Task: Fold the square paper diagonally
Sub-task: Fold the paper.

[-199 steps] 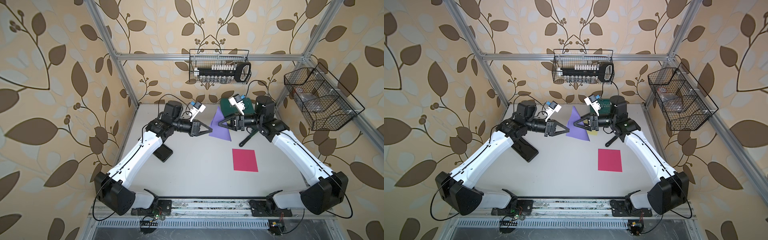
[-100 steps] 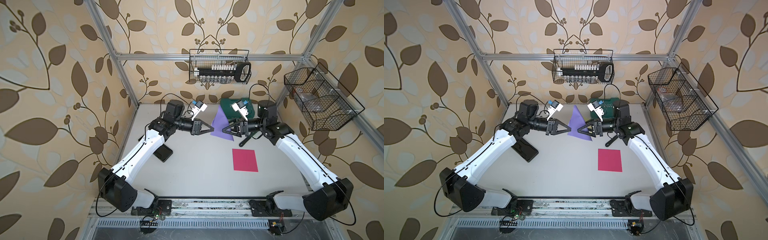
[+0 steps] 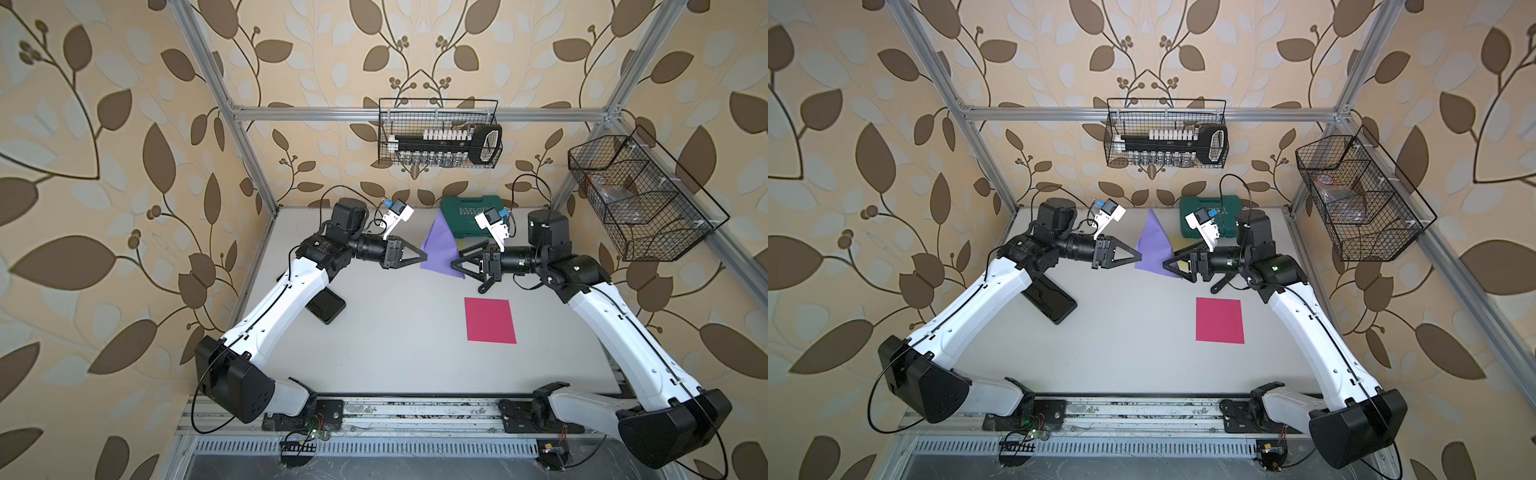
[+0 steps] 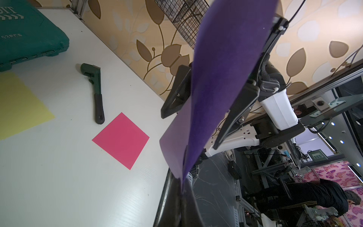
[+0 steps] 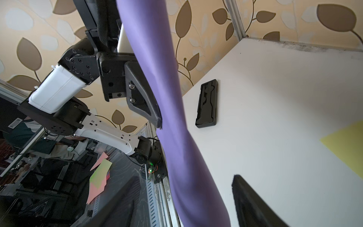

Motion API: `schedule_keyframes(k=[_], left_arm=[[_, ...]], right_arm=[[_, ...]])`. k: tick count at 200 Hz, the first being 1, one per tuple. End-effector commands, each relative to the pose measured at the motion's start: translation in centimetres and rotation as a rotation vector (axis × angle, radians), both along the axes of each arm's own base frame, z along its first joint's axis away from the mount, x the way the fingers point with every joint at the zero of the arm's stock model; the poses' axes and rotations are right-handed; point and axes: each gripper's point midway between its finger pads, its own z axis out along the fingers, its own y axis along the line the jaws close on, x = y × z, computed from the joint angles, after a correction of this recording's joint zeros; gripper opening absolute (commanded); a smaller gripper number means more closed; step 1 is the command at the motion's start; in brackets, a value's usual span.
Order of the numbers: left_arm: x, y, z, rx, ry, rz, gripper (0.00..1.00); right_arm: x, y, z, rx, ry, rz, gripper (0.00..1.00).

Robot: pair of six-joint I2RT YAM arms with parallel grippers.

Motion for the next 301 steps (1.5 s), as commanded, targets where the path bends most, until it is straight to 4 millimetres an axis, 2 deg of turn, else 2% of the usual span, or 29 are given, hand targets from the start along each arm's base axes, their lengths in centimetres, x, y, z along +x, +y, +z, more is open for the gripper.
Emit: schedule_keyframes(k=[1,51,80,123,158,186,205,255,282,301], left_arm=[[-0.1,-0.1,2.1,-0.042,-0.078,-0.028,0.00],[-1.1,0.0,2.7,-0.056,-0.068,-0.077,0.00],[-1.2,0.0,2.5,-0.053,-0.059,-0.078,0.00],[-0.9,-0.1,2.1,-0.038,-0.047,-0.065,0.00],[-0.6,-0.2,2.0,-0.039,-0.036,-0.060,0.00],[-0.6,-0.2,2.1,-0.041,-0.028,-0.057,0.00],[-0.7,-0.2,2.1,-0.042,-0.021,-0.061,0.07],[-1.2,0.0,2.4,-0.046,-0.027,-0.069,0.39],[-1.0,0.2,2.4,-0.035,-0.044,-0.045,0.45],[-0.1,0.9,2.3,-0.027,-0.027,0.007,0.46]], right_arm=[[-1.2,0.6,-0.8,0.021,0.045,0.091,0.72],[-0.4,1.3,-1.1,0.045,0.045,0.152,0.75],[-0.8,1.9,0.0,0.118,0.060,0.230,0.58],[-1.5,2.0,1.6,0.184,0.049,0.268,0.46],[-1.3,2.1,1.5,0.200,0.062,0.254,0.32],[-0.6,2.1,1.4,0.205,0.074,0.216,0.26],[0.0,2.2,1.4,0.218,0.087,0.195,0.24],[0.4,2.2,1.3,0.219,0.099,0.181,0.20],[0.2,2.3,1.3,0.221,0.106,0.190,0.19],[0.0,2.1,1.2,0.215,0.103,0.189,0.19]])
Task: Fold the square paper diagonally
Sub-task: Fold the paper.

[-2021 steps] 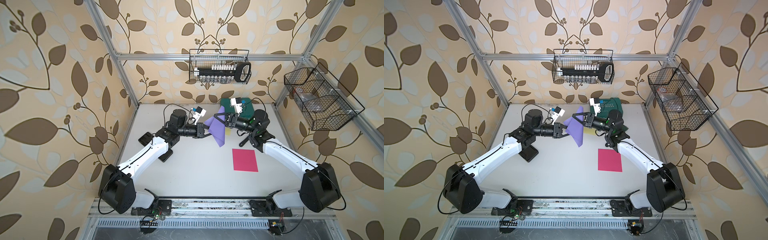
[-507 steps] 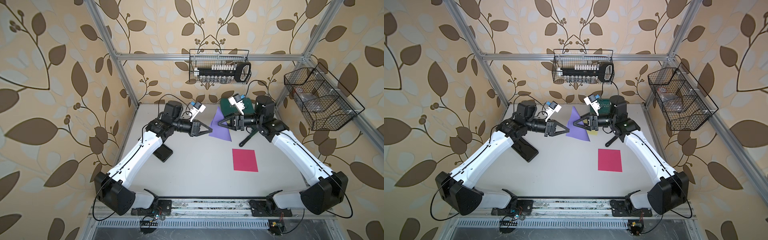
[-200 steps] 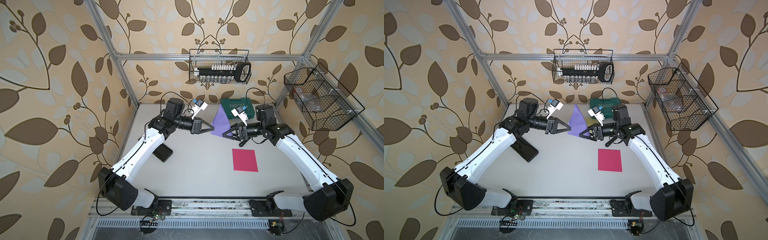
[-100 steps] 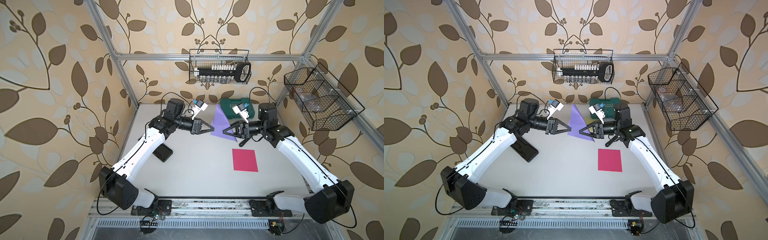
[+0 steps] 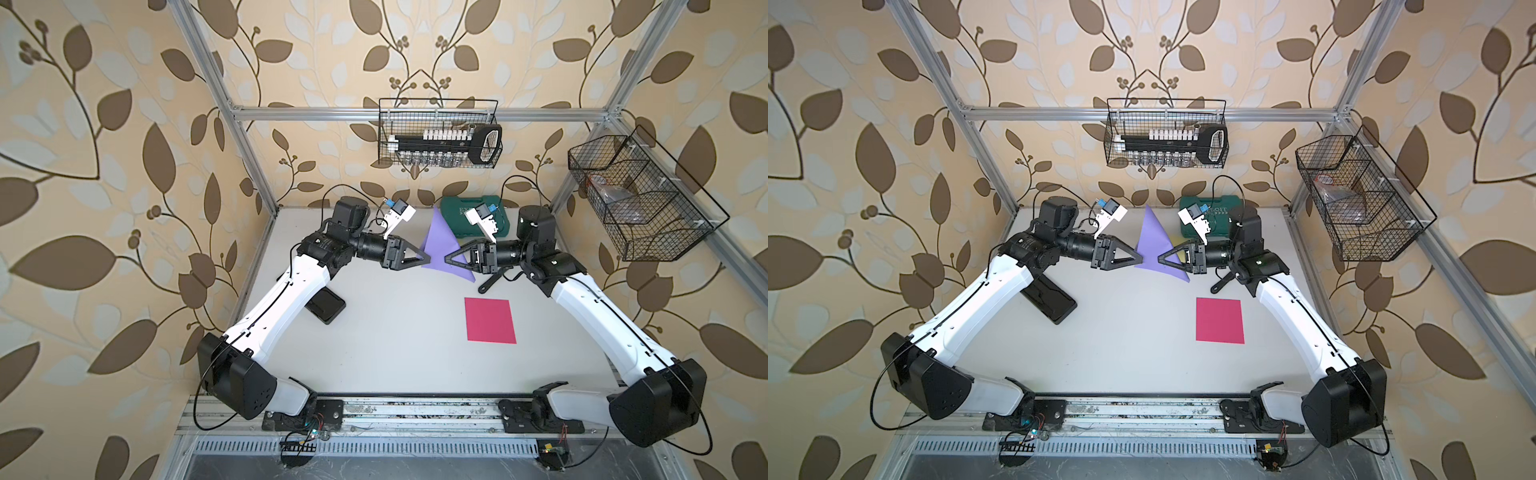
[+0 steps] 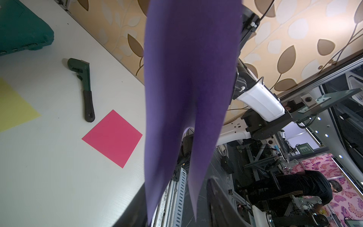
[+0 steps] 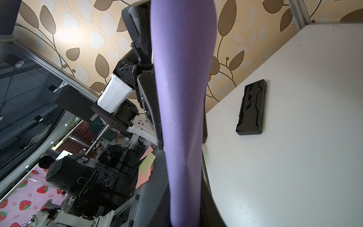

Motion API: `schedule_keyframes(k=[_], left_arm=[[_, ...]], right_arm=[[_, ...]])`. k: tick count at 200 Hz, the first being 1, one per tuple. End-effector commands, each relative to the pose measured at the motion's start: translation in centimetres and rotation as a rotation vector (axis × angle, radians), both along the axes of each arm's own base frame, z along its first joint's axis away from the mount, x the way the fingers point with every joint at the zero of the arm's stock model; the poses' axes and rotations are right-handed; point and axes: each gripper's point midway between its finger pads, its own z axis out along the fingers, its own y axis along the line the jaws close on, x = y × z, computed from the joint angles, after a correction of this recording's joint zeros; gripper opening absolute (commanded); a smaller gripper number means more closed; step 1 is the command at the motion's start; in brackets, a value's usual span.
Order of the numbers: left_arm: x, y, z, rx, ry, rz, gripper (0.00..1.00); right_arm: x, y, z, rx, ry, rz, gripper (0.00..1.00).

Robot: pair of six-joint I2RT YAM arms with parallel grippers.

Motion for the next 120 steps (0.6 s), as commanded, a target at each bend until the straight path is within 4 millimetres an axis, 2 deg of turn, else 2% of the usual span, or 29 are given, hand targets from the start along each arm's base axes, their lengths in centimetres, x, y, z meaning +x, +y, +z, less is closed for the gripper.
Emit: schedule_keyframes(k=[1,21,35,70,96,120], left_arm=[[0.5,1.1,2.0,-0.019,-0.048,0.052,0.46],[2.4,3.2,2.3,-0.060,-0.004,0.146,0.46],[3.0,4.1,2.4,-0.094,0.021,0.168,0.44],[2.8,3.8,2.1,-0.102,0.057,0.129,0.40],[2.2,3.5,2.0,-0.101,0.054,0.100,0.49],[1.2,2.5,1.6,-0.079,0.042,0.055,0.49]], right_arm=[[-0.1,-0.2,-0.1,-0.001,-0.006,-0.006,0.19],[-0.3,-0.3,-0.2,-0.004,-0.002,0.002,0.19],[-0.3,-0.4,-0.1,-0.003,-0.002,0.002,0.19],[-0.2,-0.2,0.1,0.014,-0.002,0.006,0.19],[-0.2,0.2,0.2,0.017,-0.001,0.015,0.19],[-0.5,0.8,0.3,0.017,-0.002,0.035,0.20]])
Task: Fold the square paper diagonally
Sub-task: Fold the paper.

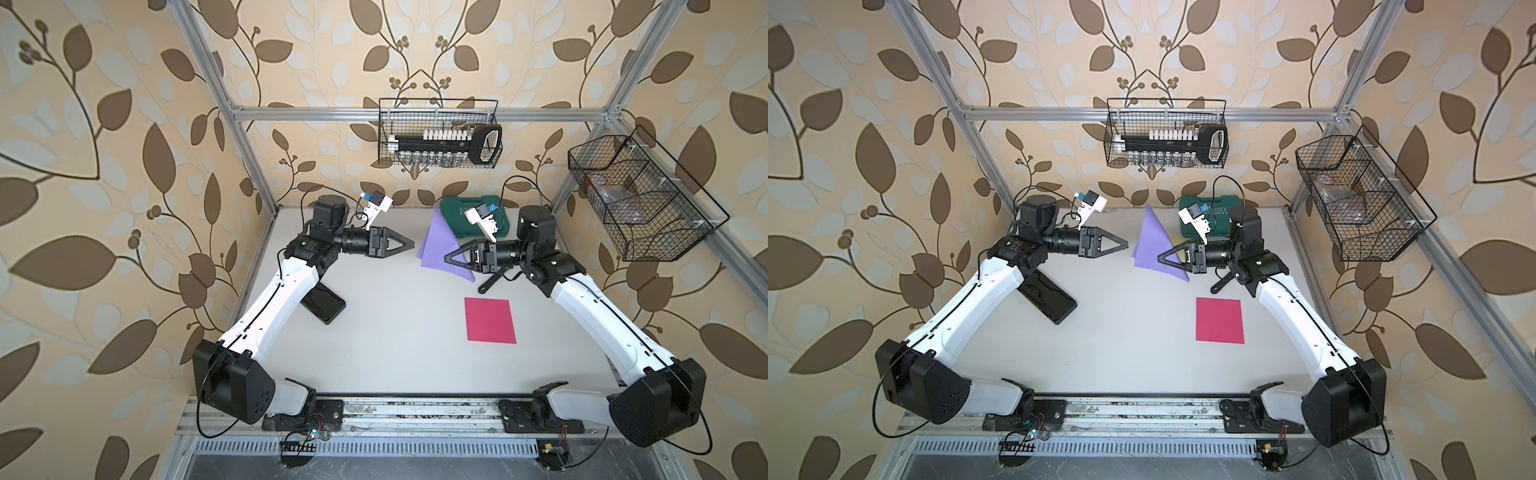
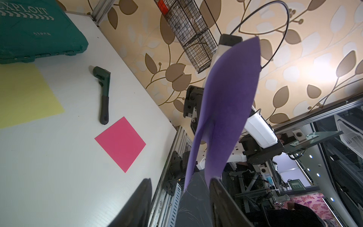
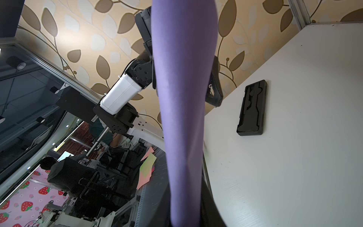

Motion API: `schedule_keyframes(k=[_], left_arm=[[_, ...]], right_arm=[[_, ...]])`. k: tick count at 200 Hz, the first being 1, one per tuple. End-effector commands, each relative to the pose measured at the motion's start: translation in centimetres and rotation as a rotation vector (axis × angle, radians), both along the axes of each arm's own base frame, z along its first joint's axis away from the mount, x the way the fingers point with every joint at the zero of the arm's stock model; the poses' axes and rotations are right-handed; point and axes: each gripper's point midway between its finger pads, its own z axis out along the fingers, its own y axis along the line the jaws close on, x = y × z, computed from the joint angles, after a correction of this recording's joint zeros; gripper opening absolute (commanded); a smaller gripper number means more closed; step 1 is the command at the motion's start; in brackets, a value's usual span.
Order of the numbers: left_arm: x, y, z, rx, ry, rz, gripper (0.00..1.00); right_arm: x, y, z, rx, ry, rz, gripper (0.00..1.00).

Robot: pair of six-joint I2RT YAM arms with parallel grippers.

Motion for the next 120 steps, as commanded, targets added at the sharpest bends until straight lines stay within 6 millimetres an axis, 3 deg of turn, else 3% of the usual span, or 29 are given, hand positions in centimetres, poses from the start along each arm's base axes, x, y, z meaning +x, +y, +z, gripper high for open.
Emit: schedule_keyframes(k=[1,64,90,120], left_arm=[[-2.0,-0.8,1.3,-0.017,-0.064,-0.079,0.49],[-2.5,-1.4,1.5,-0.024,-0.073,-0.116,0.33],[-3.1,-1.8,1.7,-0.029,-0.084,-0.137,0.15],[-3.6,-2.1,1.7,-0.031,-0.098,-0.152,0.01]], right_arm=[[-0.4,0.7,0.1,0.010,-0.008,0.032,0.20],[-0.7,1.0,0.6,0.012,-0.015,0.039,0.20],[-0.8,1.2,0.5,0.010,-0.013,0.041,0.20],[-0.6,1.3,0.5,0.010,-0.016,0.033,0.20]])
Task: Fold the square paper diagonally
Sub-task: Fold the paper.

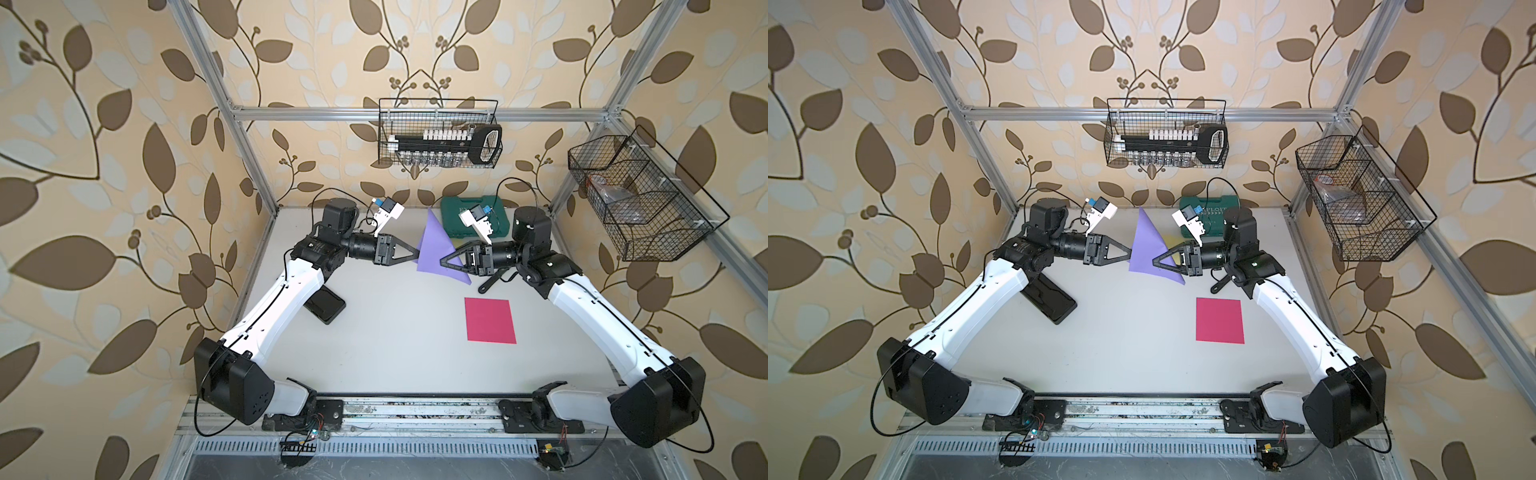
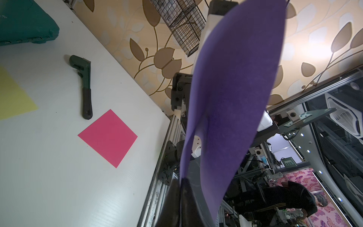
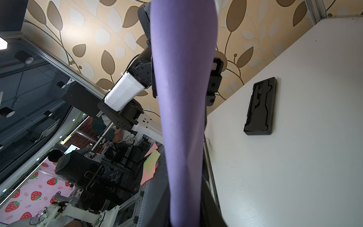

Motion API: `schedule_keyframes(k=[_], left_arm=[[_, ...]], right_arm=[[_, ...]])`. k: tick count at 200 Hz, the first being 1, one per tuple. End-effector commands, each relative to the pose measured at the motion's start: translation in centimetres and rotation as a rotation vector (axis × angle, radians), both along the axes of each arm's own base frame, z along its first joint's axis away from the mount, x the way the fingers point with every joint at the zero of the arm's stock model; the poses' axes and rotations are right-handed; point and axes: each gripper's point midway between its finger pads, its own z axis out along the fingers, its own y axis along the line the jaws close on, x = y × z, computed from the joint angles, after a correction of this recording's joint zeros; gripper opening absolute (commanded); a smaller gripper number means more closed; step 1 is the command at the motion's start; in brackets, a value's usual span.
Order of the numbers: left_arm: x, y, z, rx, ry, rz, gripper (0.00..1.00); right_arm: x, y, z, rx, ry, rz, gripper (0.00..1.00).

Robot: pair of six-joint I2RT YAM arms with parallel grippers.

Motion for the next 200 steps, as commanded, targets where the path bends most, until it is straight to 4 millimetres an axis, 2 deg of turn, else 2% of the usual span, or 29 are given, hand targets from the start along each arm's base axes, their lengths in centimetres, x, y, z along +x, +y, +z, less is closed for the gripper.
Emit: schedule_keyframes(k=[1,58,200], left_arm=[[-1.2,-0.3,2.0,-0.037,-0.079,-0.047,0.01],[-1.4,-0.3,1.6,-0.034,-0.093,-0.048,0.00],[-1.9,-1.0,1.8,-0.027,-0.106,-0.057,0.00]], right_arm=[[0.3,0.2,0.3,0.004,-0.013,-0.007,0.20],[1.3,0.1,0.9,0.021,-0.012,-0.061,0.18],[1.2,0.4,1.3,0.040,-0.034,-0.082,0.16]])
